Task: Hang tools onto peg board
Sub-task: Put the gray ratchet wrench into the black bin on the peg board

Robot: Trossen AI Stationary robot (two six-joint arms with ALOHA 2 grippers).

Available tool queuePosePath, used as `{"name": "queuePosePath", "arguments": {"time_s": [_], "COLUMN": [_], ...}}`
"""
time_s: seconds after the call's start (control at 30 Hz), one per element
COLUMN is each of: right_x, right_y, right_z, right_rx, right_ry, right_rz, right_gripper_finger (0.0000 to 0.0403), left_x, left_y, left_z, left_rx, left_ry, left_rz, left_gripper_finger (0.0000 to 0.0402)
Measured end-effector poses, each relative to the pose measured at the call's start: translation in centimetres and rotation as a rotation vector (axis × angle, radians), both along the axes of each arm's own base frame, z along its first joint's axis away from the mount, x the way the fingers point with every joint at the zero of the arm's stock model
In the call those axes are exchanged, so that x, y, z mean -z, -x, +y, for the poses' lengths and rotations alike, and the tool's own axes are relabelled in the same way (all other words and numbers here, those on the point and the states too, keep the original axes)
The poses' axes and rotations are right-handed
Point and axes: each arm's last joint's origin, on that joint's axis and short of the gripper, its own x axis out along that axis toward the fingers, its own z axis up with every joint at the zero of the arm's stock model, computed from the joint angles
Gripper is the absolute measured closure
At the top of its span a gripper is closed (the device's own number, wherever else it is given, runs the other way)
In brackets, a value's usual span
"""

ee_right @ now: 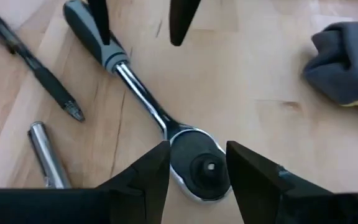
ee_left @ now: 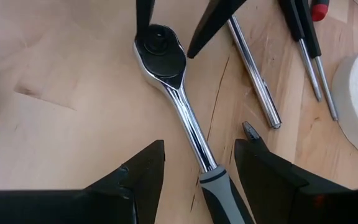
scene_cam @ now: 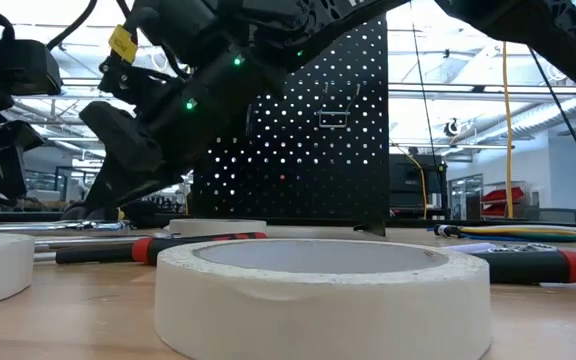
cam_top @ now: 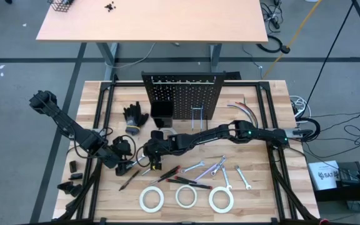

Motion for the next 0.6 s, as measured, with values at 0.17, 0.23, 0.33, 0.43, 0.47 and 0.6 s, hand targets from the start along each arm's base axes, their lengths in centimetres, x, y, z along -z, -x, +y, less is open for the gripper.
{"name": "queuePosePath", "arguments": {"time_s": [0.17, 0.23, 0.33, 0.43, 0.47, 0.6], "right_x": [0.5, 0.7, 0.9, 1.0, 1.0, 1.1], "right_y": [-0.1, -0.1, -0.1, -0.1, -0.1, 0.2], "right_z": [-0.8, -0.9, -0.8, -0.4, -0.3, -0.3], "right_rx": [0.052, 0.062, 0.060, 0.055, 0.054, 0.076], "right_ry": [-0.049, -0.057, -0.060, -0.063, -0.063, -0.079], "right_rz": [0.009, 0.017, 0.016, 0.020, 0.021, 0.052], "right_gripper_finger": [0.0250, 0.0254, 0.0271, 0.0296, 0.0306, 0.0360], "left_x": [-0.1, -0.1, -0.1, -0.1, -0.1, -0.1], "left_y": [-0.1, -0.1, -0.2, -0.2, -0.2, -0.2], "left_z": [0.0, -0.1, -0.1, -0.1, -0.1, -0.1], "left_rx": [-0.003, -0.003, -0.004, -0.003, -0.005, -0.005], "left_ry": [0.001, 0.005, 0.009, 0.007, 0.004, -0.001], "left_rz": [-0.011, -0.017, -0.022, -0.022, -0.024, -0.027], "left_gripper_finger": [0.0205, 0.0205, 0.0205, 0.0205, 0.0205, 0.0205]}}
